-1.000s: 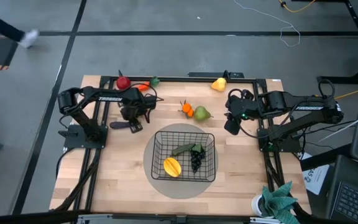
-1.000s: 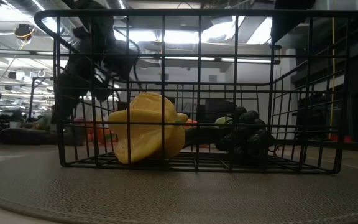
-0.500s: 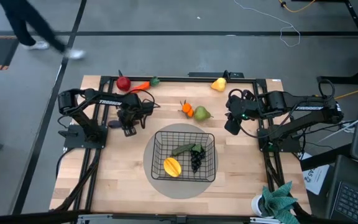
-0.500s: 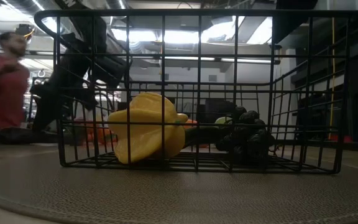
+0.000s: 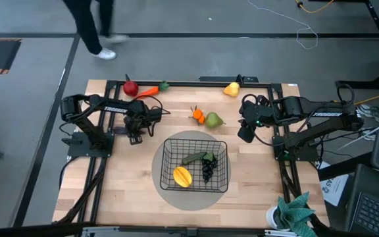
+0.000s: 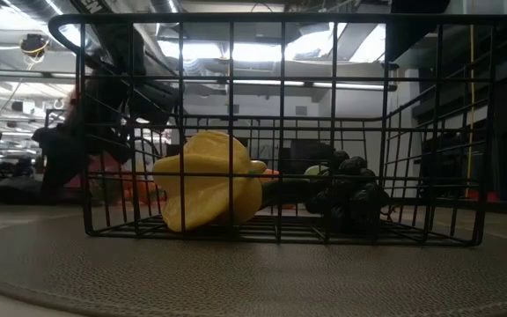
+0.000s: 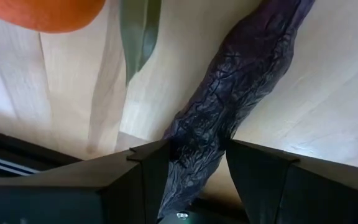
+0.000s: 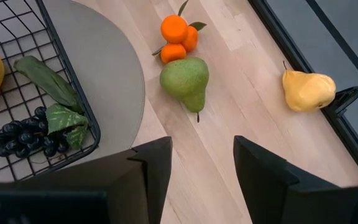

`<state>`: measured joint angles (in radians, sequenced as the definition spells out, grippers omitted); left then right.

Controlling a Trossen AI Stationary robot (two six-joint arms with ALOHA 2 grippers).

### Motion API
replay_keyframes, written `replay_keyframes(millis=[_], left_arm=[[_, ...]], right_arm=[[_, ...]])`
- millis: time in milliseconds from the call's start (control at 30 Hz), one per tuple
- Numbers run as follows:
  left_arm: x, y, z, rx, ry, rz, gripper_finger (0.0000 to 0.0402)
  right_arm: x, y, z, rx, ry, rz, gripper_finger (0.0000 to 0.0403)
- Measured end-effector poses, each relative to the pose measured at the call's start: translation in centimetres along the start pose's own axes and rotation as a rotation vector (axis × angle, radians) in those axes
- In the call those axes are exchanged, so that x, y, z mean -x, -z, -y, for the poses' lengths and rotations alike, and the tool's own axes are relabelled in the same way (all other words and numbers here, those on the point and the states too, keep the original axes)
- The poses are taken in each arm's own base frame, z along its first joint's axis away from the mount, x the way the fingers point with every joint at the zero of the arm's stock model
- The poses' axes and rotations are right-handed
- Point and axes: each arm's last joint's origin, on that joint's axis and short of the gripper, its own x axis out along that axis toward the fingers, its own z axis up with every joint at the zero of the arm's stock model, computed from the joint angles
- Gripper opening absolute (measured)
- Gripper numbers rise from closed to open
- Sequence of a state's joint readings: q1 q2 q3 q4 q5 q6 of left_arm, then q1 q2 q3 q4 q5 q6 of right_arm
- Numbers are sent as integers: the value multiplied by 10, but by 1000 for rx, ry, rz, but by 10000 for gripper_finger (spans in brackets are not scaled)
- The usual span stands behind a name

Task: Build produce basket
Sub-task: Put the eggplant into the wire basket

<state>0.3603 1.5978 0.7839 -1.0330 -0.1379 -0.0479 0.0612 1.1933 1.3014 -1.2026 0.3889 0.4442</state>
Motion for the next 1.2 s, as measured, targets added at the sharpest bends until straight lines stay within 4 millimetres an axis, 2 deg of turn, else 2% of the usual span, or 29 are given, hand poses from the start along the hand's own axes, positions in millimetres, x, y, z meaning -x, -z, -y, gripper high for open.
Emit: replay_keyframes(millis=[233, 567, 833, 1000, 1200], left_arm=[[-1, 0, 0, 18, 22, 1, 154], [-2, -4, -10, 415, 83, 15, 154], [-3, -4, -13, 503, 120, 3, 154], [-2, -5, -12, 432, 74, 18, 154], [-2, -5, -6, 122, 28, 41, 154]], right_arm=[[0, 0, 0, 0, 0, 0, 161], [0, 0, 0, -1, 0, 0, 161], [0, 0, 0, -1, 0, 0, 161], [0, 0, 0, -1, 0, 0, 161], [0, 0, 0, -1, 0, 0, 161]])
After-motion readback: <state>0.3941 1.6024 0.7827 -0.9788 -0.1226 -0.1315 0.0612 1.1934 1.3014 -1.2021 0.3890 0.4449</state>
